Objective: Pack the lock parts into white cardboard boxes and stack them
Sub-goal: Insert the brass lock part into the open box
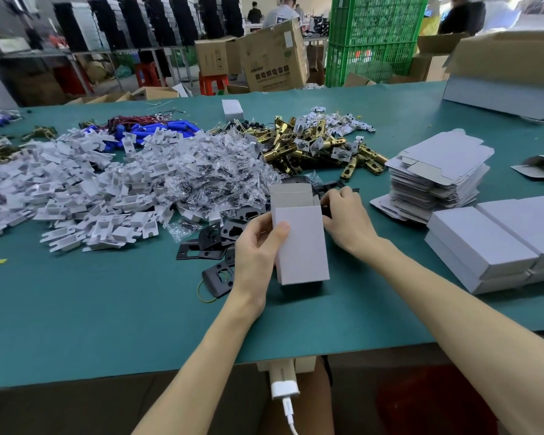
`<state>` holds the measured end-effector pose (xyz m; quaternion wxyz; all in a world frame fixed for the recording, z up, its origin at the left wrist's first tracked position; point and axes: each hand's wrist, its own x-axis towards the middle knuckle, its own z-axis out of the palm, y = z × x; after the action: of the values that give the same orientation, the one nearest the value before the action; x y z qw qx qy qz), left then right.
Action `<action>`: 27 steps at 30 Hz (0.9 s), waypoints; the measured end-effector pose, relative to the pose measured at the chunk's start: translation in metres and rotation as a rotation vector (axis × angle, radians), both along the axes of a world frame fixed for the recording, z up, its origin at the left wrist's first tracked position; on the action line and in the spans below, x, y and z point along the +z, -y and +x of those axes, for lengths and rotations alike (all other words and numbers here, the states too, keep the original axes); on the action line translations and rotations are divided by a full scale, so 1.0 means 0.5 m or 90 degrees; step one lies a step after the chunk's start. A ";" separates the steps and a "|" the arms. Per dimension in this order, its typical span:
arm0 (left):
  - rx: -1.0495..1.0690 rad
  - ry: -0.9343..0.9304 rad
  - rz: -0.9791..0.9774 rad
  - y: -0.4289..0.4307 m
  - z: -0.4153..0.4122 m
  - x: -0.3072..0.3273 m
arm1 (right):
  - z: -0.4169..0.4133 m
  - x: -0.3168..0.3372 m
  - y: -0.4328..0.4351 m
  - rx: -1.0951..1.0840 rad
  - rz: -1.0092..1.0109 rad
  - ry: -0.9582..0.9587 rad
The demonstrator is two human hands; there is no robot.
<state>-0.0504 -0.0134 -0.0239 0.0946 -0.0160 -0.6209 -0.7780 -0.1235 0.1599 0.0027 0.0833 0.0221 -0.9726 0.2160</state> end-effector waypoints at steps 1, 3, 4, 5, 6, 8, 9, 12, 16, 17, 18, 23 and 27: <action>0.000 0.000 0.003 0.000 0.000 0.001 | 0.003 0.002 -0.003 0.008 -0.001 0.002; -0.001 0.002 0.005 0.000 0.000 0.003 | 0.012 0.006 -0.011 0.026 0.011 0.009; -0.001 0.004 0.004 0.000 0.001 0.003 | 0.016 0.008 -0.016 0.034 0.030 0.010; -0.002 0.005 0.003 -0.001 0.002 0.004 | 0.021 0.010 -0.021 0.042 0.052 0.008; -0.003 0.006 0.002 -0.001 0.003 0.005 | 0.025 0.013 -0.026 0.048 0.065 0.004; -0.008 0.009 0.002 -0.001 0.005 0.008 | 0.034 0.022 -0.035 0.061 0.065 -0.003; -0.013 0.010 0.002 -0.001 0.007 0.009 | 0.039 0.026 -0.040 0.067 0.058 -0.006; -0.033 0.016 -0.007 -0.003 0.013 0.014 | 0.053 0.035 -0.056 0.066 0.040 -0.016; -0.042 0.010 -0.022 -0.002 0.014 0.013 | 0.065 0.049 -0.075 0.018 -0.028 -0.042; -0.040 0.009 -0.024 -0.002 0.014 0.013 | 0.067 0.058 -0.077 0.006 -0.062 -0.065; -0.040 0.008 -0.026 -0.001 0.013 0.012 | 0.069 0.071 -0.075 -0.002 -0.105 -0.096; -0.040 0.009 -0.023 0.001 0.012 0.010 | 0.087 0.168 -0.033 0.067 -0.316 -0.249; -0.037 0.007 -0.024 0.001 0.013 0.011 | 0.093 0.206 0.017 0.150 -0.288 -0.248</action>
<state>-0.0440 -0.0140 -0.0185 0.0682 -0.0315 -0.6353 -0.7686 -0.0767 0.1517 0.1055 0.2447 0.1567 -0.8565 0.4266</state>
